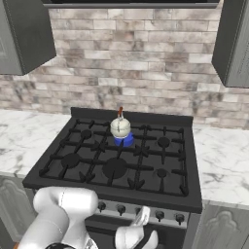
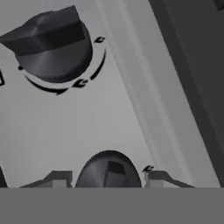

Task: The kettle is done boiling. Turn off the stove, then wait for 300 timesteps before moving the kettle to the dining table.

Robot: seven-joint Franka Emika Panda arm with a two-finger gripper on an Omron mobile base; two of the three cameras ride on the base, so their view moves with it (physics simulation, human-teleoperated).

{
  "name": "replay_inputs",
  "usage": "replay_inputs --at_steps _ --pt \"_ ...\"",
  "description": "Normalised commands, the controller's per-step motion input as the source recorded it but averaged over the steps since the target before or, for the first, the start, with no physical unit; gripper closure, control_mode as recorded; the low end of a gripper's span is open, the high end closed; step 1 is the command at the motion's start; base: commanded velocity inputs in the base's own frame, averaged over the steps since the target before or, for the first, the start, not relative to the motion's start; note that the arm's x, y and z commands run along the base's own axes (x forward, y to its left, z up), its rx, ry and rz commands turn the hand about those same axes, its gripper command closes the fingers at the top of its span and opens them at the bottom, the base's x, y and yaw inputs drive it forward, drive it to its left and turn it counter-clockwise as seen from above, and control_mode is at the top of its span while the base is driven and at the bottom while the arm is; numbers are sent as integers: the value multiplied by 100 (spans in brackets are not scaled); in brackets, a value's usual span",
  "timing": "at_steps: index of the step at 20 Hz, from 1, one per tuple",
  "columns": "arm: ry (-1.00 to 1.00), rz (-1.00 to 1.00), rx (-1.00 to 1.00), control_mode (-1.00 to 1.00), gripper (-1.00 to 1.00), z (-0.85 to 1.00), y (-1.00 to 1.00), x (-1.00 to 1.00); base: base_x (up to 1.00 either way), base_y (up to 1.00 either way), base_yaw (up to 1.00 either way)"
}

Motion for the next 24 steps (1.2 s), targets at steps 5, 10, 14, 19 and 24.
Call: replay_inputs --at_steps 5,10,14,19,24 --pt "-6 -9 59 -100 100 -20 -13 -29 0 0 0" --pt "0 -2 62 -100 100 -15 -31 -31 0 0 0" --pt "-3 0 53 -100 100 -15 -41 -25 0 0 0" --pt "-8 0 35 -100 100 -3 -28 -20 0 0 0" --pt "-3 0 34 -100 100 -1 -19 -9 0 0 0"
